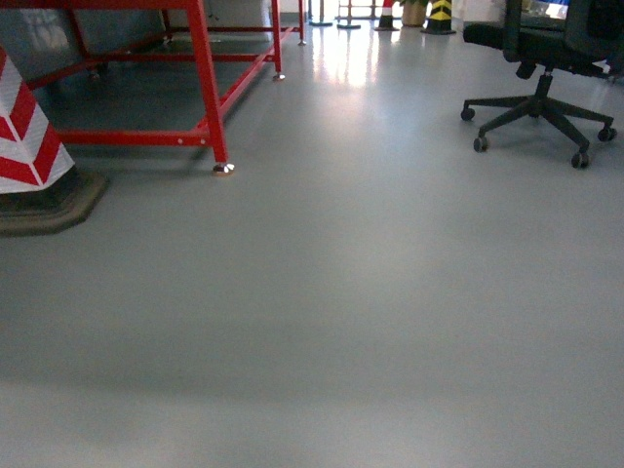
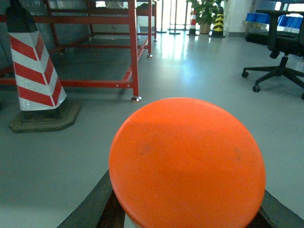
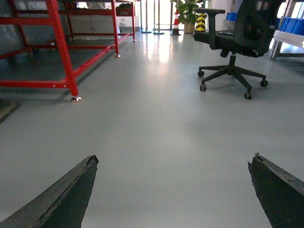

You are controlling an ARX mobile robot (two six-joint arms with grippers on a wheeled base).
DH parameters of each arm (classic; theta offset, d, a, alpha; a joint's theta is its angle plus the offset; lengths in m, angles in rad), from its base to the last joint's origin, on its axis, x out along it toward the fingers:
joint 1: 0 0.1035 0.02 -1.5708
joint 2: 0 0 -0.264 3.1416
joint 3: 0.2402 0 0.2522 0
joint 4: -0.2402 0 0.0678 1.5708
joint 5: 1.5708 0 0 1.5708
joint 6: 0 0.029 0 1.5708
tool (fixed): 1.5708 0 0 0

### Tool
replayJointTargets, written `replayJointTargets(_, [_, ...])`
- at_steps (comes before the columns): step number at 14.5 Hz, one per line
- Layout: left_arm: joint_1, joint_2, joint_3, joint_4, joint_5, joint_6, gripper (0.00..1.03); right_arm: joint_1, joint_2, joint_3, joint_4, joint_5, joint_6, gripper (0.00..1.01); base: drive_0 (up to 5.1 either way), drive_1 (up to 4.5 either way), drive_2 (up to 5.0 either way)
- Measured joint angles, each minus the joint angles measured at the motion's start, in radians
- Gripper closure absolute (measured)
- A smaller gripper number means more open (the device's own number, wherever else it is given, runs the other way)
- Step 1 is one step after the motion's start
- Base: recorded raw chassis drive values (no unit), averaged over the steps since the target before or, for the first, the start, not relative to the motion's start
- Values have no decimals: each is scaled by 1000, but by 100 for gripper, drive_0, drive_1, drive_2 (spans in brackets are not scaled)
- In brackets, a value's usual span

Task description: Pick capacitor and pack into box

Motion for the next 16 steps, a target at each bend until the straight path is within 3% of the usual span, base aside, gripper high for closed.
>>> replayJointTargets(16, [0,0,0,-1,0,0,59,0,0,0,0,0,0,3,-498,243,243])
